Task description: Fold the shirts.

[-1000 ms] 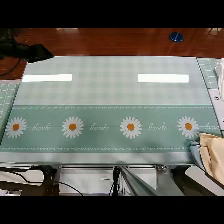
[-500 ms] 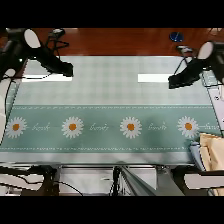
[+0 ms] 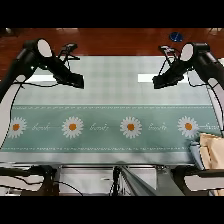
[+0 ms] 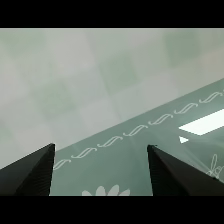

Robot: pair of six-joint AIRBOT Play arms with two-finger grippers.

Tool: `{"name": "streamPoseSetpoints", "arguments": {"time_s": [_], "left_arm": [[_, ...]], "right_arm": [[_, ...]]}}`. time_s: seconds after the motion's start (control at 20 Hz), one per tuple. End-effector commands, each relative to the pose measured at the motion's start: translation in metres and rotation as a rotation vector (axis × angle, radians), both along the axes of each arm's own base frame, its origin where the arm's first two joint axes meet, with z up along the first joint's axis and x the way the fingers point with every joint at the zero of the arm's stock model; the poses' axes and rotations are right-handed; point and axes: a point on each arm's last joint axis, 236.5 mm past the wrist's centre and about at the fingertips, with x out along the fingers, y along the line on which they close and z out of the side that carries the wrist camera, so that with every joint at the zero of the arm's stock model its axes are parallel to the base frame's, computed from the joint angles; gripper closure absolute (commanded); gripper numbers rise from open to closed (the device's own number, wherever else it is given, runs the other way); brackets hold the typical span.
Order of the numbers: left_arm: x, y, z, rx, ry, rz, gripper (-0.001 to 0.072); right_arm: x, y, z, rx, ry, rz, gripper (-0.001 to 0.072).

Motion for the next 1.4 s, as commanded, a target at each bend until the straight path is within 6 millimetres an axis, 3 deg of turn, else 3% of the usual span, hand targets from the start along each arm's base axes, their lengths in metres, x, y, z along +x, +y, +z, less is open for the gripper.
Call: {"name": "streamPoseSetpoints", "arguments": {"time_s": [0.0,0.1,0.2,0.35,0.5,0.6,1.35], "left_arm": [[-0.015,0.004,0.001,-0.015,-0.051,0.021,0.0034],[-0.012,0.005,0.009,-0.029,-0.122,0.04,0.0034],[-0.001,0.003,0.012,-0.041,-0.16,0.055,0.0034],[-0.003,0.003,0.005,-0.039,-0.133,0.07,0.0034],[-0.003,0.003,0.002,-0.037,-0.124,0.069,0.0034],[-0.003,0.003,0.002,-0.037,-0.124,0.069,0.0034],[-0.003,0.003,-0.008,-0.032,-0.102,0.069,0.0034]], "right_arm": [[-0.001,0.005,0.016,0.023,-0.04,-0.011,0.0286],[-0.004,0.004,0.013,0.03,-0.057,-0.03,0.0286],[-0.017,0.003,-0.006,0.028,-0.008,-0.053,0.0286],[-0.037,0.001,-0.027,0.02,0.056,-0.055,0.0286],[-0.018,0.003,-0.012,0.041,-0.056,-0.065,0.0287],[-0.016,0.002,-0.003,0.043,-0.082,-0.065,0.0287],[-0.016,0.002,-0.002,0.042,-0.083,-0.065,0.0287]]}}
